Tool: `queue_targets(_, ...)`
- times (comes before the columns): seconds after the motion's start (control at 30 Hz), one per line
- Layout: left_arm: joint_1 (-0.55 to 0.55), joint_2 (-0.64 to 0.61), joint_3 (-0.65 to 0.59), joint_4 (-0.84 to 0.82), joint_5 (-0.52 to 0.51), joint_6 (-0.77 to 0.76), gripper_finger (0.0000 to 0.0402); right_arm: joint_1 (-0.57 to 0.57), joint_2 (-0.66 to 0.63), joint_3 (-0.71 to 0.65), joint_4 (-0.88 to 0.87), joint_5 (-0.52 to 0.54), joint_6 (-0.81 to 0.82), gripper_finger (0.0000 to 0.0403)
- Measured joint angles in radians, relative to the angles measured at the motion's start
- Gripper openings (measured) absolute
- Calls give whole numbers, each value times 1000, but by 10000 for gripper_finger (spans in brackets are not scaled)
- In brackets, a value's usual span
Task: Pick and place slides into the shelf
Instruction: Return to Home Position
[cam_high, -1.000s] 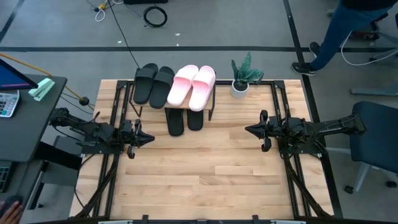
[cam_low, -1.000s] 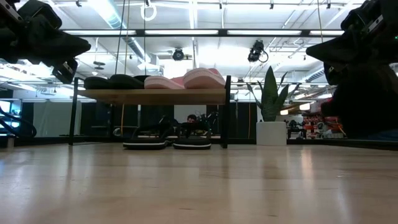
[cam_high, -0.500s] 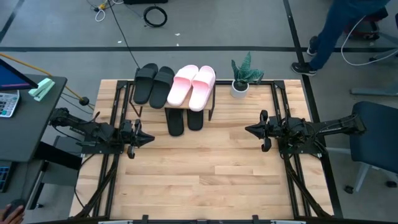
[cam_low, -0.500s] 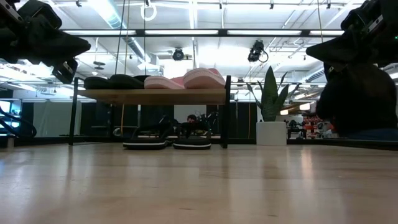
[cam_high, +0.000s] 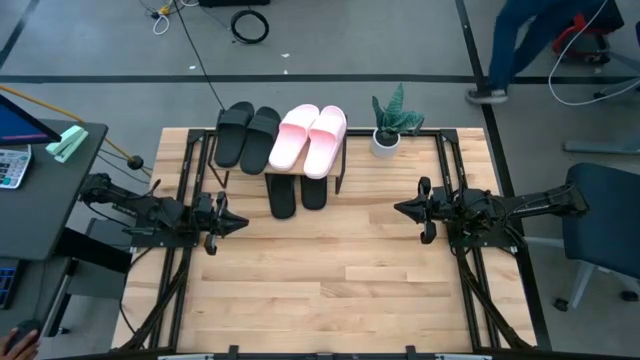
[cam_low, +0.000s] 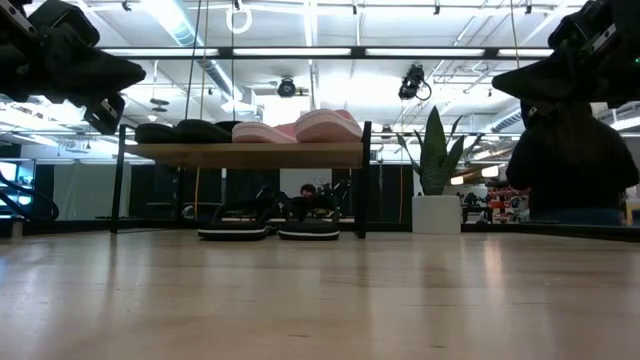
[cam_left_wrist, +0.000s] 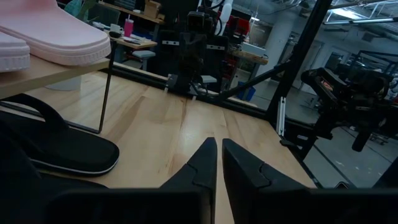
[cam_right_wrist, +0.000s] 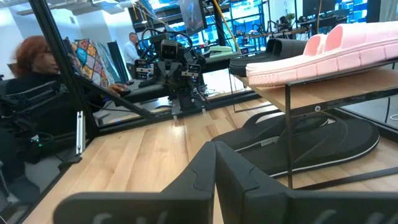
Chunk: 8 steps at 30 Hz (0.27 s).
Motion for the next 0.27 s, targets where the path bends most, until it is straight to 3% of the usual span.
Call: queue_targets(0.27, 0, 0, 0, 0, 0, 0, 24, 0, 0, 0, 0, 0, 0, 14)
